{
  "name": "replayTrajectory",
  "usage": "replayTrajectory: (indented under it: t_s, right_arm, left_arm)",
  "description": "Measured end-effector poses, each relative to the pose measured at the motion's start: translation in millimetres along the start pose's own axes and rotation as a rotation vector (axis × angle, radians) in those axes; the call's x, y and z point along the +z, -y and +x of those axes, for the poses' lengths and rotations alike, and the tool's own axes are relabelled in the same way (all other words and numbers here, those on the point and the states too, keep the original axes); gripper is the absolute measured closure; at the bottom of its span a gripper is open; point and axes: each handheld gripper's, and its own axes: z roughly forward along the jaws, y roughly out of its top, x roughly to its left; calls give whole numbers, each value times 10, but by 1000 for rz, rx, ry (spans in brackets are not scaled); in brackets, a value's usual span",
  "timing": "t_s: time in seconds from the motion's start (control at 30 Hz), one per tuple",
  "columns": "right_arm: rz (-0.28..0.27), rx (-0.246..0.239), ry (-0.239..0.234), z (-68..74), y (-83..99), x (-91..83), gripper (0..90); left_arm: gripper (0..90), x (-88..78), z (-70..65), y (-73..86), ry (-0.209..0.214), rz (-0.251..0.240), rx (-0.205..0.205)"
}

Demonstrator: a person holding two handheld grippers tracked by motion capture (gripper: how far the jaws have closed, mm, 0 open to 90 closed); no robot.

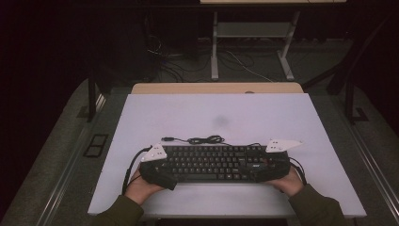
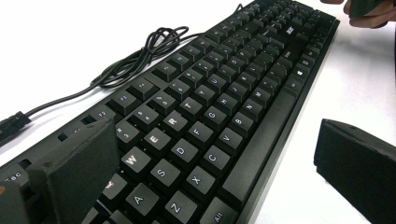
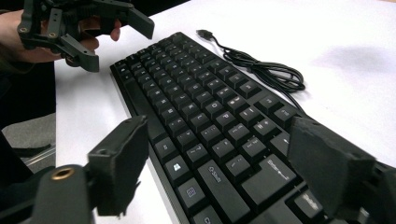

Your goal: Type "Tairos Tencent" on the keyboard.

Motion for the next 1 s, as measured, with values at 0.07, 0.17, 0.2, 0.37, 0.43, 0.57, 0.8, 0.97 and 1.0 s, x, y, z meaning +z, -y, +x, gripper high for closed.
replayTrajectory:
  t_s: [0.07,0.17,0.2,0.37,0.43,0.57,0.8,0.97,1.0]
  right_arm:
    - [3,-6,-10,3,-29,35,240]
    - [14,-17,-21,12,-49,77,294]
    - [14,-17,-21,12,-49,77,294]
    - [45,-28,-35,28,-66,163,432]
    - [56,-35,-36,40,-60,182,483]
    - [75,-40,-28,51,-46,196,571]
    - [124,-60,-9,40,-3,233,749]
    - [155,-69,-5,40,12,257,828]
    - [159,-72,-4,37,15,261,842]
  left_arm:
    - [0,2,-3,-3,0,-2,1]
    - [0,8,-9,-7,3,-1,5]
    - [0,8,-10,-8,4,0,6]
    - [0,12,-6,-10,5,-2,6]
    - [0,12,-10,-9,5,0,7]
    - [0,13,-8,-9,6,0,7]
    - [0,20,-11,-11,7,1,8]
    - [0,20,-9,-9,8,1,7]
    - [0,21,-9,-10,8,1,7]
